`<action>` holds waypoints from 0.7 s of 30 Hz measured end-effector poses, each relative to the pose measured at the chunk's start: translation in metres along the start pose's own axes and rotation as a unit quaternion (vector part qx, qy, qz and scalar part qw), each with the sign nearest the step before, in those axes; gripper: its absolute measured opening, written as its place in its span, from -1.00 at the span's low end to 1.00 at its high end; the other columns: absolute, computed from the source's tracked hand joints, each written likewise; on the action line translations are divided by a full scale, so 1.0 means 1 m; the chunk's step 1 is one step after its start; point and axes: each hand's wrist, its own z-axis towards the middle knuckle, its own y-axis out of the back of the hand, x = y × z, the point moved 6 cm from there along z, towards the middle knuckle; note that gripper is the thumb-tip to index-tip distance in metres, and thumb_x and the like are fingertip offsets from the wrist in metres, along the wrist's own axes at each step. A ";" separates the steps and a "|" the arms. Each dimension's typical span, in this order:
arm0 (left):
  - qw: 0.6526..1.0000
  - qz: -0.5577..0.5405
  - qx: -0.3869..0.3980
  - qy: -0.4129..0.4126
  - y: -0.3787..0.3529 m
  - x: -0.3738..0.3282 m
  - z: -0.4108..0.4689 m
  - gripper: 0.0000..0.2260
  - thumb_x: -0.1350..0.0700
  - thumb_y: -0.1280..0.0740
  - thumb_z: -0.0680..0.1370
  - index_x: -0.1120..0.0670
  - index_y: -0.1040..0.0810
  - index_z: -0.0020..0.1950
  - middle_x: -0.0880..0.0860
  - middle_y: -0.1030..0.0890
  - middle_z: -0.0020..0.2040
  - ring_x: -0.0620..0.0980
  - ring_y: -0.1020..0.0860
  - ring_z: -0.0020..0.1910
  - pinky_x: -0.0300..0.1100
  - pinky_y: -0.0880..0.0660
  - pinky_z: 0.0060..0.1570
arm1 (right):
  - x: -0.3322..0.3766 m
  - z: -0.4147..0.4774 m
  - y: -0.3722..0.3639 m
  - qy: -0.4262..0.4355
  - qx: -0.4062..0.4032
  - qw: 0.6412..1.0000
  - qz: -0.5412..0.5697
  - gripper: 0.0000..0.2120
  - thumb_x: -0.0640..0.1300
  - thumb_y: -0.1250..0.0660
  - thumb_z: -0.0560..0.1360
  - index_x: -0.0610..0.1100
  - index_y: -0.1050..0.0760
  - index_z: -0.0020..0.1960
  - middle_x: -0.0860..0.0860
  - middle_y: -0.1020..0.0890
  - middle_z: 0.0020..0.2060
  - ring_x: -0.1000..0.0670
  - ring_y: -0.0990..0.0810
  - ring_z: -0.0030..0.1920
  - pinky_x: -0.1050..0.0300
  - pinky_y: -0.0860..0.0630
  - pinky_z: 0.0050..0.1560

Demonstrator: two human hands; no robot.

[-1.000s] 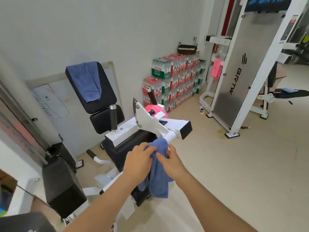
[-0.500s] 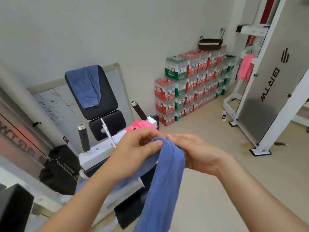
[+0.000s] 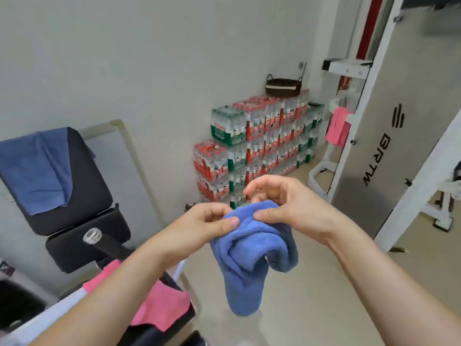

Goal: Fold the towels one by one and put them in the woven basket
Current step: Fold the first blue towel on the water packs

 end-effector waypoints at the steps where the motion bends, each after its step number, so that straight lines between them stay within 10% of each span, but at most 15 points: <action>1: 1.000 0.002 0.000 -0.003 0.008 -0.003 0.023 -0.87 0.02 -0.41 0.47 0.06 -0.58 -0.18 0.00 -0.59 -0.25 -0.09 -0.52 -0.26 -0.28 -0.43 -0.25 | -0.002 0.019 0.018 -0.008 0.018 0.998 -0.055 -0.69 -0.38 -0.42 0.41 -0.10 -0.54 0.08 -0.03 -0.56 -0.22 0.03 -0.54 -0.21 0.14 -0.51 -0.13; 5: 0.986 0.151 -0.065 -0.036 0.038 -0.015 0.105 -0.88 0.09 -0.42 0.33 0.03 -0.51 -0.23 -0.03 -0.55 -0.31 -0.09 -0.47 -0.31 -0.14 -0.42 -0.26 | -0.017 0.086 0.088 -0.005 0.008 0.941 -0.337 -0.79 -0.22 -0.44 0.37 0.04 -0.49 -0.15 0.02 -0.57 -0.28 -0.01 -0.53 -0.26 0.02 -0.51 -0.18; 11: 0.913 0.304 -0.219 -0.161 0.061 -0.041 0.203 -0.69 0.29 -0.17 0.16 -0.15 -0.26 -0.42 -0.13 -0.37 -0.34 -0.18 -0.34 -0.26 -0.19 -0.24 -0.27 | -0.042 0.143 0.154 0.219 -0.186 0.779 -0.558 -0.89 -0.19 -0.07 0.32 -0.01 -0.17 -0.22 0.00 -0.37 -0.34 -0.12 -0.26 -0.53 0.18 -0.08 -0.60; 14: 0.897 0.370 -0.199 -0.136 0.062 -0.034 0.260 -0.71 0.29 -0.24 0.25 -0.11 -0.27 -0.40 -0.13 -0.39 -0.39 -0.18 -0.32 -0.34 -0.16 -0.29 -0.33 | -0.071 0.177 0.200 0.200 -0.217 0.803 -0.518 -0.89 -0.20 -0.12 0.34 -0.02 -0.25 -0.18 0.00 -0.44 -0.29 -0.13 -0.35 -0.47 0.10 -0.26 -0.59; 21: 0.993 -0.022 -0.019 0.116 0.074 0.002 0.400 -0.84 0.12 -0.51 0.33 0.14 -0.65 -0.15 0.18 -0.64 -0.17 0.05 -0.57 -0.19 -0.18 -0.49 -0.20 | -0.143 0.293 0.325 -0.047 0.002 0.938 -0.343 -0.85 -0.14 -0.37 0.47 0.09 -0.66 -0.12 0.18 -0.68 -0.23 0.11 -0.62 -0.16 0.01 -0.58 -0.08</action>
